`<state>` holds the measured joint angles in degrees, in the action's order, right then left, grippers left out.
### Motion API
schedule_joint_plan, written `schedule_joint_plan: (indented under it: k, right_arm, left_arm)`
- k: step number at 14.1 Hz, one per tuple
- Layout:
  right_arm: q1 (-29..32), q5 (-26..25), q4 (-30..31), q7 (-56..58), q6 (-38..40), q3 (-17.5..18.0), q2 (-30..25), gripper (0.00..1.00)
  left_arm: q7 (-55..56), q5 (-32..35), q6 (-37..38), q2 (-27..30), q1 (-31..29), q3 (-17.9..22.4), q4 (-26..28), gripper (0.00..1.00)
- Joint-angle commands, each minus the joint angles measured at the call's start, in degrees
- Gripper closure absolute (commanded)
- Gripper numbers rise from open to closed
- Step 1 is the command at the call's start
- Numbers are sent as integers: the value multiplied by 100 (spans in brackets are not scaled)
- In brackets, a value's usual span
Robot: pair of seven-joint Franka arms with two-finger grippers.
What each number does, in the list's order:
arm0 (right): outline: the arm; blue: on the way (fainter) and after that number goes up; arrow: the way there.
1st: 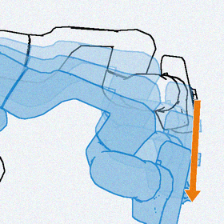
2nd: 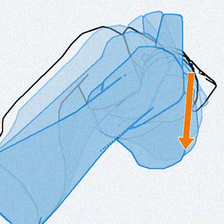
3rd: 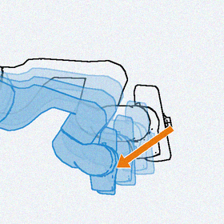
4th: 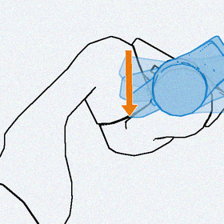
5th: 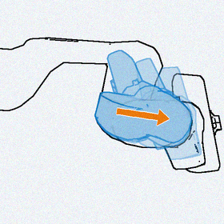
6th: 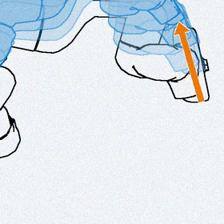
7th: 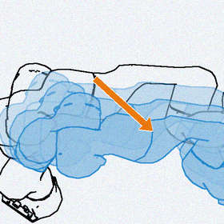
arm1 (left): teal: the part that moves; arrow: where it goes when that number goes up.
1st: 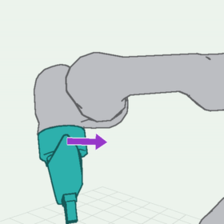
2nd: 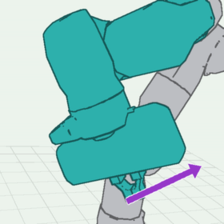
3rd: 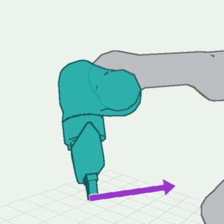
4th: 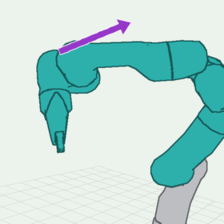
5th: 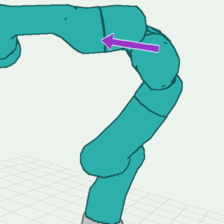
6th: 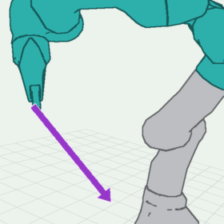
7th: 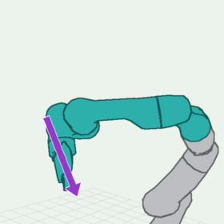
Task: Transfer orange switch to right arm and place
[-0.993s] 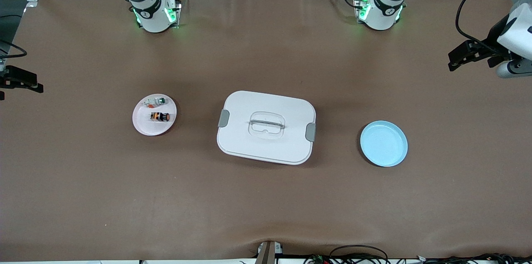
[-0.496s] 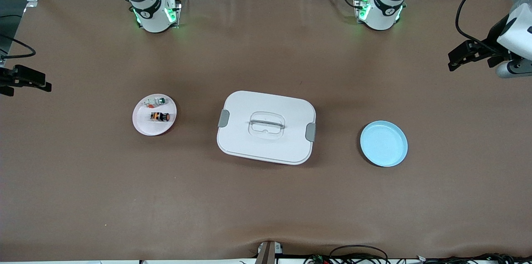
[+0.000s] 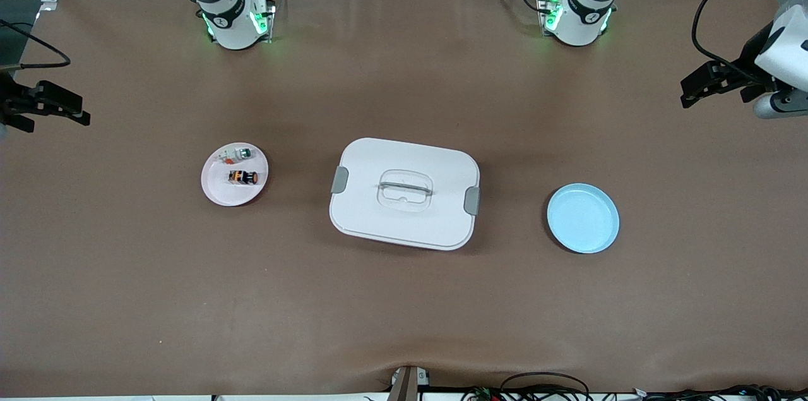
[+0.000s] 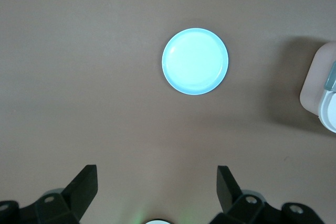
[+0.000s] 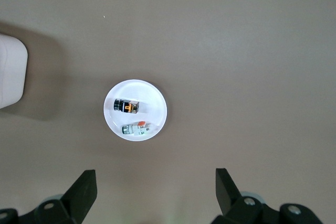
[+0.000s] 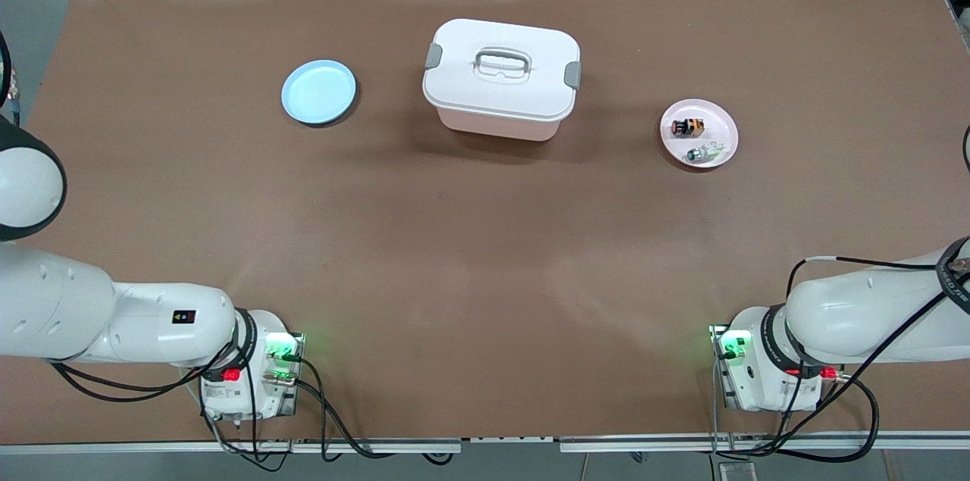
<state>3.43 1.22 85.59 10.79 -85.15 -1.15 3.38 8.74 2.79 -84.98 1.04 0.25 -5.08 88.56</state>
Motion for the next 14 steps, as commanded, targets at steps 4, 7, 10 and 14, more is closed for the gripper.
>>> schedule_joint_plan:
  k: [4,7,10,14]
  right_arm:
    - [-9,10,204,-121,69,18,-258,0]
    - [-61,10,186,-121,-19,9,-232,0]
    - [-97,10,195,-121,-10,-26,-232,0]
    - [-106,10,204,-121,-1,-44,-232,0]
  left_arm:
    - [-144,-77,70,63,-7,59,-41,0]
    - [-127,-68,70,37,-7,59,-198,0]
    - [-109,-77,70,-16,2,59,-252,0]
    - [-109,-77,78,-16,46,33,-243,0]
